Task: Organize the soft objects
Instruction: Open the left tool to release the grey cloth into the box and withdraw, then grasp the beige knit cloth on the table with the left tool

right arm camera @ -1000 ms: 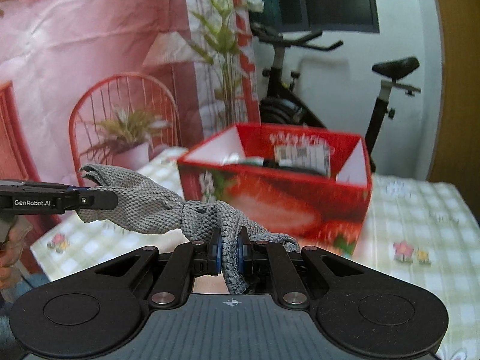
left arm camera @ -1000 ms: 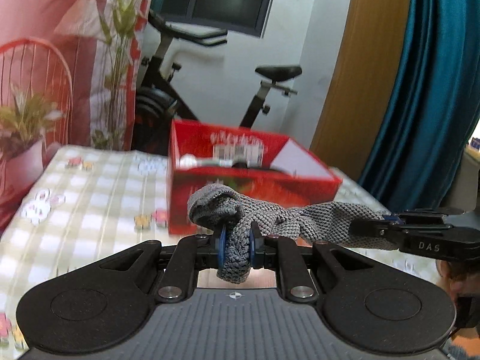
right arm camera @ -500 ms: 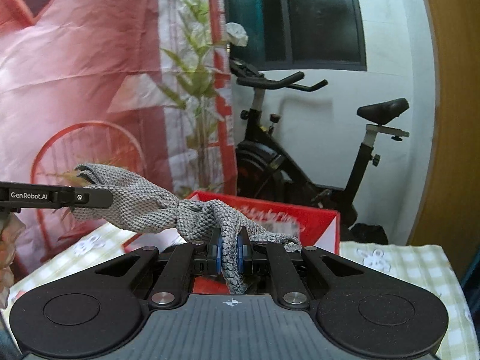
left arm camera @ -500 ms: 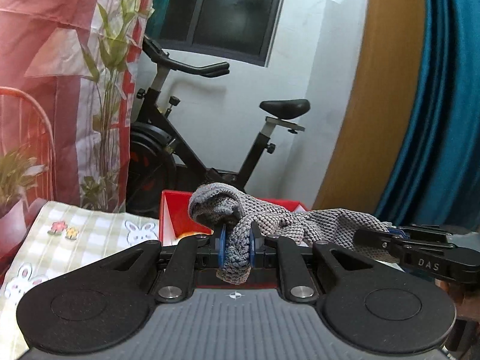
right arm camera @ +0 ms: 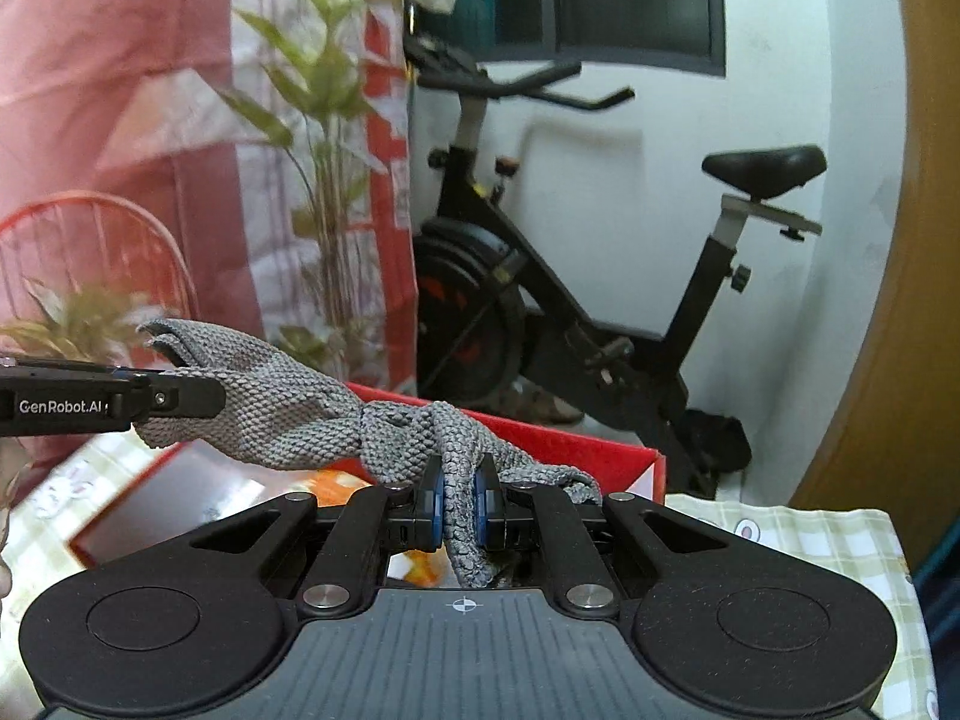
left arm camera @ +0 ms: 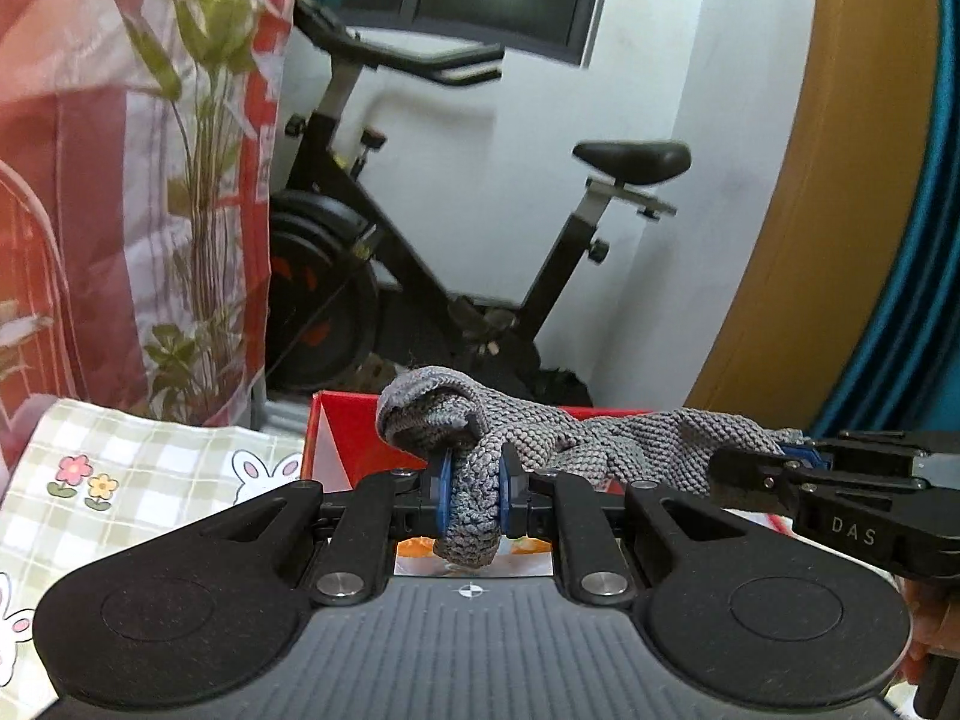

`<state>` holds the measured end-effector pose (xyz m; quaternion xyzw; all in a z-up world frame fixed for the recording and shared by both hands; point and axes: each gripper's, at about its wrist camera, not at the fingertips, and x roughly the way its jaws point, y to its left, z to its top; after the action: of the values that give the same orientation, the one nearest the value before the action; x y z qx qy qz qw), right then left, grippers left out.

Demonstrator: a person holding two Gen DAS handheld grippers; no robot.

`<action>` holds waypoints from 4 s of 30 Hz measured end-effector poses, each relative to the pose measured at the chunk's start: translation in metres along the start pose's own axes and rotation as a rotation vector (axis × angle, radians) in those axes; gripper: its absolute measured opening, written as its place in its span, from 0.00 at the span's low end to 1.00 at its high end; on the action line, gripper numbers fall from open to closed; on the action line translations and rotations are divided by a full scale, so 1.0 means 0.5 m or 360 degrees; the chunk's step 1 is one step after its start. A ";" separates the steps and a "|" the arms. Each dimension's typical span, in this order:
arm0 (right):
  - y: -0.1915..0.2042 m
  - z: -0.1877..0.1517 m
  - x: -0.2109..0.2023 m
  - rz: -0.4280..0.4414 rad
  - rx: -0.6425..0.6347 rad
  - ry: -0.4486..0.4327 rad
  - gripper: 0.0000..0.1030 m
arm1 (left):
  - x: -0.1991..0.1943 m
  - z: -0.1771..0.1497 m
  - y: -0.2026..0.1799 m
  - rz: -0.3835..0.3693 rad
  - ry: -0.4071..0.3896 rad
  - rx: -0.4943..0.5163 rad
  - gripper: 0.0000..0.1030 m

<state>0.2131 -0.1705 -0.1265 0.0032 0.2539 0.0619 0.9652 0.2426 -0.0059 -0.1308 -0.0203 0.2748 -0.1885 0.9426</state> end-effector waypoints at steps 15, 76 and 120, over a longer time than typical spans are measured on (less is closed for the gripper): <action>0.016 -0.007 0.130 -0.0048 -0.0009 0.0274 0.21 | 0.076 -0.015 0.022 -0.0080 0.0193 0.0042 0.56; 0.091 -0.444 -0.239 -0.0049 0.0332 0.0351 0.92 | -0.136 -0.360 0.026 -0.0047 0.0469 0.0010 0.61; 0.123 -0.470 -0.246 0.0107 0.0419 0.0386 0.25 | -0.238 -0.431 0.024 -0.0037 0.0376 -0.0139 0.40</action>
<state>-0.0156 -0.1301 -0.2686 0.1305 0.3742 0.0603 0.9161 0.0409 0.0628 -0.2548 -0.0422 0.3917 -0.1885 0.8996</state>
